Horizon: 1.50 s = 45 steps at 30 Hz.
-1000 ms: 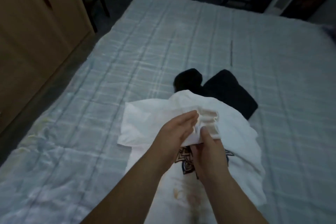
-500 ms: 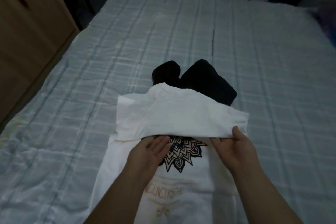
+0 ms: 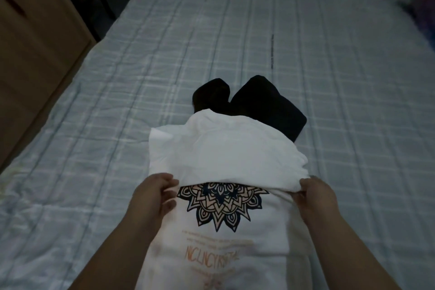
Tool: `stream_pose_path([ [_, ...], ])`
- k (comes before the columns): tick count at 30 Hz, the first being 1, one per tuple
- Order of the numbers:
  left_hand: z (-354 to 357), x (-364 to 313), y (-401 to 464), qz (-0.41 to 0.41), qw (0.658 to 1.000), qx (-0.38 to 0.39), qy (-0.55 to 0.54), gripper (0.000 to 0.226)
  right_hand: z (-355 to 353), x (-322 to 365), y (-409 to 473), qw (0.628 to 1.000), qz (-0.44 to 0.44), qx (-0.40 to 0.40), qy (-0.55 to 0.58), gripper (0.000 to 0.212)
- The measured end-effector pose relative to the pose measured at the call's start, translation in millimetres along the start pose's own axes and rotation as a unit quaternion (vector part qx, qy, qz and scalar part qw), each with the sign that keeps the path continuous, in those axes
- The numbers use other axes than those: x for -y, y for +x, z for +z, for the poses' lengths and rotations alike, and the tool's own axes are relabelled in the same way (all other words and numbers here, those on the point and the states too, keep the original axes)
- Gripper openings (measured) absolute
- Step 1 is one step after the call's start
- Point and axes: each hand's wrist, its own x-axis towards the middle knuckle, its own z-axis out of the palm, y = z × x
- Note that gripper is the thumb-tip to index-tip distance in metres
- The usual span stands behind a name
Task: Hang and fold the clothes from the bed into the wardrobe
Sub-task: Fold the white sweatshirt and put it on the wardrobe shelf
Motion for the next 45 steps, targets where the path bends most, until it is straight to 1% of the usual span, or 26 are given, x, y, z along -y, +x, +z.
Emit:
stream_pose_path([
  [2, -4, -8, 13, 0.117, 0.988, -0.056, 0.079, 0.022, -4, 1, 6, 0.986, -0.093, -0.088, -0.104, 0.071],
  [3, -6, -11, 22, 0.191, 0.967, -0.088, 0.146, 0.024, -4, 1, 8, 0.964, -0.168, -0.107, -0.177, 0.073],
  [4, -10, -12, 34, 0.255, 0.934, -0.11, 0.226, 0.028, -2, 2, 6, 0.934, -0.247, -0.096, -0.239, 0.068],
  [5, -13, -14, 47, 0.311, 0.894, -0.115, 0.303, 0.033, 3, 2, 4, 0.901, -0.32, -0.062, -0.284, 0.062],
  [6, -14, -16, 62, 0.353, 0.856, -0.093, 0.365, 0.038, 10, 1, 2, 0.872, -0.372, -0.01, -0.318, 0.058],
  [7, -12, -19, 76, 0.367, 0.832, -0.051, 0.413, 0.042, 19, 0, 2, 0.844, -0.395, 0.05, -0.359, 0.056],
  [9, -6, -21, 105, 0.337, 0.8, 0.027, 0.495, 0.049, 28, -8, 13, 0.781, -0.382, 0.141, -0.473, 0.054],
  [10, -4, -20, 119, 0.314, 0.79, 0.057, 0.523, 0.052, 29, -14, 22, 0.76, -0.35, 0.16, -0.524, 0.051],
  [11, -3, -18, 130, 0.295, 0.787, 0.078, 0.536, 0.053, 26, -21, 30, 0.766, -0.302, 0.167, -0.543, 0.047],
  [13, -5, -12, 146, 0.27, 0.796, 0.113, 0.53, 0.052, 16, -32, 38, 0.814, -0.235, 0.185, -0.499, 0.042],
  [16, -10, -5, 157, 0.254, 0.832, 0.132, 0.475, 0.047, 9, -35, 37, 0.849, -0.238, 0.204, -0.425, 0.037],
  [18, -16, -8, 160, 0.246, 0.869, 0.094, 0.418, 0.04, 12, -27, 39, 0.878, -0.236, 0.155, -0.386, 0.033],
  [19, -20, -14, 165, 0.265, 0.875, 0.059, 0.401, 0.035, 14, -20, 44, 0.89, -0.249, 0.11, -0.367, 0.028],
  [20, -23, -23, 169, 0.302, 0.864, 0.027, 0.403, 0.029, 18, -11, 48, 0.892, -0.272, 0.068, -0.356, 0.027],
  [22, -25, -45, 182, 0.368, 0.812, 0.003, 0.452, 0.033, 27, 5, 60, 0.867, -0.315, 0.036, -0.384, 0.04],
  [24, -19, -64, 198, 0.395, 0.744, 0.018, 0.539, 0.043, 38, 14, 77, 0.85, -0.294, 0.061, -0.432, 0.049],
  [25, -15, -72, 205, 0.387, 0.729, 0.041, 0.563, 0.047, 44, 16, 86, 0.839, -0.268, 0.077, -0.467, 0.052],
  [26, -8, -79, 209, 0.371, 0.727, 0.067, 0.574, 0.048, 50, 17, 93, 0.814, -0.26, 0.089, -0.511, 0.054],
  [28, 3, -85, 220, 0.335, 0.72, 0.116, 0.597, 0.05, 57, 17, 107, 0.736, -0.272, 0.072, -0.615, 0.056],
  [29, 7, -87, 227, 0.313, 0.704, 0.125, 0.625, 0.051, 59, 18, 110, 0.717, -0.27, 0.055, -0.641, 0.056],
  [31, 16, -89, 234, 0.298, 0.669, 0.118, 0.67, 0.054, 63, 20, 114, 0.722, -0.247, 0.05, -0.645, 0.057],
  [34, 22, -89, 238, 0.278, 0.68, 0.095, 0.672, 0.049, 63, 23, 114, 0.738, -0.235, 0.056, -0.631, 0.054],
  [37, 21, -96, 229, 0.292, 0.665, 0.074, 0.684, 0.032, 53, 26, 112, 0.739, -0.257, 0.063, -0.62, 0.028],
  [38, 18, -102, 222, 0.311, 0.665, 0.065, 0.675, 0.025, 49, 28, 109, 0.747, -0.275, 0.059, -0.602, 0.025],
  [42, 0, -131, 178, 0.37, 0.716, 0.034, 0.591, 0.003, 31, 47, 89, 0.803, -0.331, 0.023, -0.495, 0.02],
  [45, -19, -140, 138, 0.394, 0.742, 0.044, 0.54, 0.016, 17, 59, 55, 0.81, -0.376, 0.028, -0.449, 0.024],
])
